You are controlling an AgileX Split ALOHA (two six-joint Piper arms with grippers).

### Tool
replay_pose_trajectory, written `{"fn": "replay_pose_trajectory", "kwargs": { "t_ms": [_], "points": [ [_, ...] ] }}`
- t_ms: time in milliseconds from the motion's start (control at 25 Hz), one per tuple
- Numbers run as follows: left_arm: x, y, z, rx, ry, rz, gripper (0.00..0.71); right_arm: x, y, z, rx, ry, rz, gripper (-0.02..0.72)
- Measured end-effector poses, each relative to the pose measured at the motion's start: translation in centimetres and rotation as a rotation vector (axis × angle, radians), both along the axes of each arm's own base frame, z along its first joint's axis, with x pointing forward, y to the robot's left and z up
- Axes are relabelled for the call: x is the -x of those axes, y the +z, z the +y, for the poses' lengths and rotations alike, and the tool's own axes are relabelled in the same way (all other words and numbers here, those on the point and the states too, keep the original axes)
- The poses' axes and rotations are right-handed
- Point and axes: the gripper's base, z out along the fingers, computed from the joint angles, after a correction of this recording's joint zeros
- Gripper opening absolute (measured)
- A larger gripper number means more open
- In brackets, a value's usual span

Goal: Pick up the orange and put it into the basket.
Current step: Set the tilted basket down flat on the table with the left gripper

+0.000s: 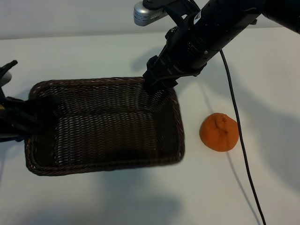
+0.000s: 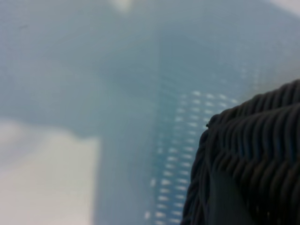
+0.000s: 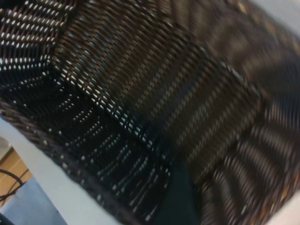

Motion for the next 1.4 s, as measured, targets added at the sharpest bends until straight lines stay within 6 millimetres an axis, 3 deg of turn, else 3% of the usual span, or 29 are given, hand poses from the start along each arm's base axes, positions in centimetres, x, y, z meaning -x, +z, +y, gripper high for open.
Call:
{"fn": "replay_pose_trajectory", "kwargs": {
  "t_ms": [480, 840, 1400],
  "points": [
    [-0.8, 1.4, 2.4, 0.233, -0.077, -0.148, 0.345, 0.0, 0.0, 0.0, 0.000, 0.000, -0.001, 0.595],
    [-2.1, -1.3, 2.9, 0.255, -0.090, -0.085, 0.345, 0.0, 0.0, 0.0, -0.001, 0.000, -0.003, 0.595],
    [-8.8, -3.0, 3.6, 0.325, -0.094, -0.087, 0.345, 0.0, 0.0, 0.0, 0.000, 0.001, -0.004, 0.595]
  ]
}}
